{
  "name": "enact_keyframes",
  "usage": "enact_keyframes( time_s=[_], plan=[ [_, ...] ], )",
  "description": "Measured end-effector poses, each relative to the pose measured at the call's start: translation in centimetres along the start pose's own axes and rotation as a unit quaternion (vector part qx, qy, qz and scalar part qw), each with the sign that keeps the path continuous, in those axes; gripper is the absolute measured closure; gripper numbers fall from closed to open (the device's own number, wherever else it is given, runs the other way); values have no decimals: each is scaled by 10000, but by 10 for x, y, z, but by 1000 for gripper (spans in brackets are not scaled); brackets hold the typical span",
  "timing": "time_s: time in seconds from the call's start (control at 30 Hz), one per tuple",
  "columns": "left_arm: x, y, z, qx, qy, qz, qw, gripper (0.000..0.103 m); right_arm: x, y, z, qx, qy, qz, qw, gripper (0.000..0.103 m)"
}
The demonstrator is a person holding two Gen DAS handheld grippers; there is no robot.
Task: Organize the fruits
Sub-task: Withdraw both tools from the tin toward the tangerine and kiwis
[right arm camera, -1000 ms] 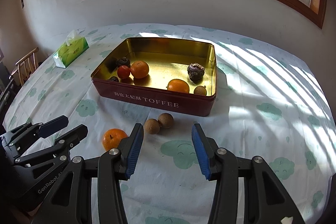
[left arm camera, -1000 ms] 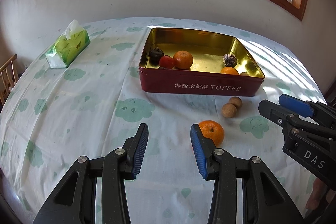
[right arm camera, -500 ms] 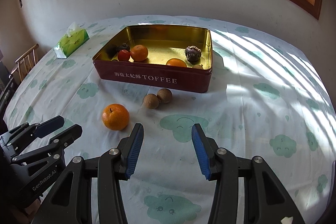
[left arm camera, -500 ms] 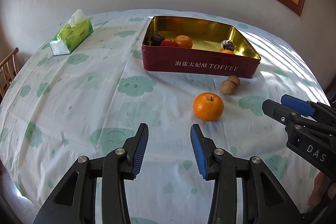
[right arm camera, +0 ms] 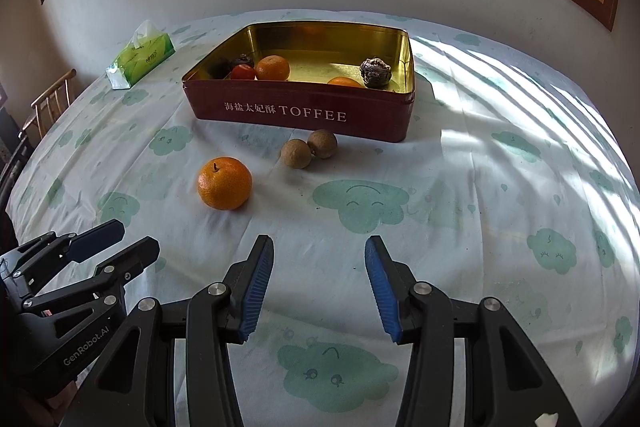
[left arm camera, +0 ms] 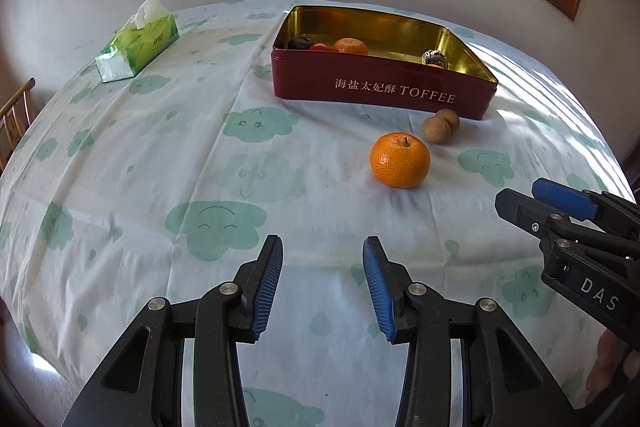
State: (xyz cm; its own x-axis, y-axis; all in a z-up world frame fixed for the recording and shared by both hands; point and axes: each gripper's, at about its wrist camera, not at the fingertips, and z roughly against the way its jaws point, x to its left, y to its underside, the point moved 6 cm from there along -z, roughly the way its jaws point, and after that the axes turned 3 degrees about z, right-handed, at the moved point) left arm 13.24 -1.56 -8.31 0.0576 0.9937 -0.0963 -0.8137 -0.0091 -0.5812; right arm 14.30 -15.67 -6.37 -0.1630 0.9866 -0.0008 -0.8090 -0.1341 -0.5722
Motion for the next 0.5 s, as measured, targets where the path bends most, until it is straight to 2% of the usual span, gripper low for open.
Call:
enact_keyframes(
  time_s=[0.5],
  plan=[
    [15, 0, -14, 73, -134, 138, 9998, 60, 0, -2, -25, 177, 32, 90, 9998, 58]
  ],
)
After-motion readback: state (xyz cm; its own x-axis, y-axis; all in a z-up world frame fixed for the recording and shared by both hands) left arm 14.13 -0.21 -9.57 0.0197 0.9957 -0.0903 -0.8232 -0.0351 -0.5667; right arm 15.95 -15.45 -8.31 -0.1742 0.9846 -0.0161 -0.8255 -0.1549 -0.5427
